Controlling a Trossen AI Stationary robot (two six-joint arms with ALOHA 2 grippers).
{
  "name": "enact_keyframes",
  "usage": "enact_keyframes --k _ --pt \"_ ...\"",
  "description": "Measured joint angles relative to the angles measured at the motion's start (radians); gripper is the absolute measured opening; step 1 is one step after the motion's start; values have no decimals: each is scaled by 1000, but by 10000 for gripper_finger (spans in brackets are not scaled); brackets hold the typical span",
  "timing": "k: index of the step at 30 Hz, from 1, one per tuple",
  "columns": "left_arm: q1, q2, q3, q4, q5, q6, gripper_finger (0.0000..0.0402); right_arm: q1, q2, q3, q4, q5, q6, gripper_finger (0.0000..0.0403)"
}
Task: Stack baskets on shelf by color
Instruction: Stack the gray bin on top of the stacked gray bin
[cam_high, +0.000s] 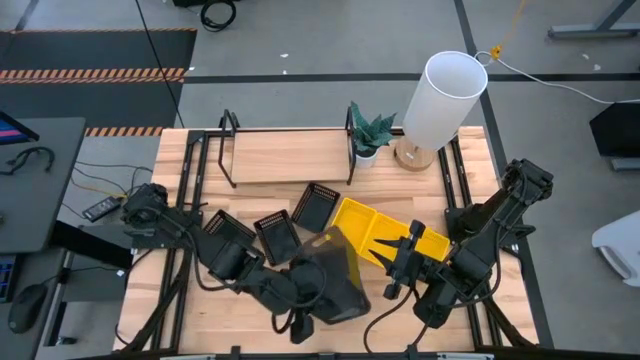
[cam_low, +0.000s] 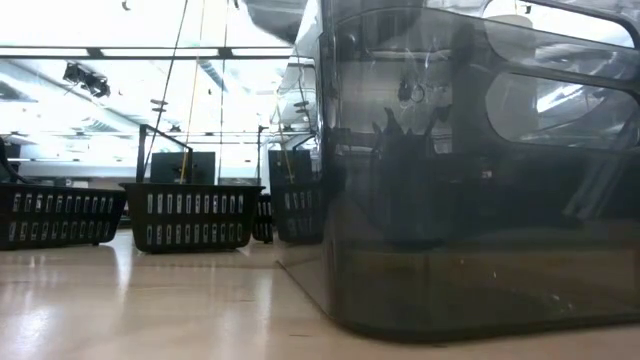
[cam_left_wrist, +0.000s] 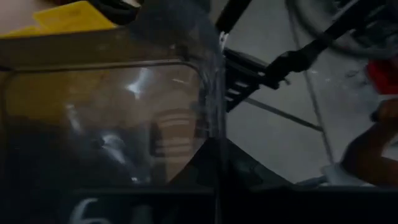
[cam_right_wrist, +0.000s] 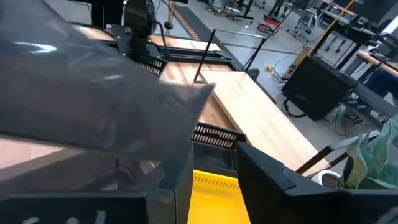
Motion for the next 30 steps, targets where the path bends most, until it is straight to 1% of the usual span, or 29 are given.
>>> enact_keyframes --k 2,5,9,12,15,17,19,21,23,30 --pt "20 9 0 47 53 0 7 1 0 0 -17 0 5 124" --pt "39 29 0 97 104 0 5 2 0 0 -57 0 38 124" --pt "51 58 1 81 140 -6 5 14 0 0 -131 0 108 124" --pt "50 78 1 31 158 -10 5 30 -7 0 -185 1 165 123" --pt "48 84 1 -29 166 -10 5 44 -19 0 -211 23 219 122" --pt "46 97 2 -36 163 -9 5 55 -20 0 -217 31 233 122" --pt "46 101 1 -68 157 12 5 60 -20 0 -215 39 235 122" --pt "47 111 2 -67 156 27 6 64 -20 0 -212 46 235 122" --pt "47 118 2 -108 153 41 6 66 -20 0 -207 51 236 122" --pt "47 162 1 -199 154 47 6 66 -20 0 -194 52 232 122"
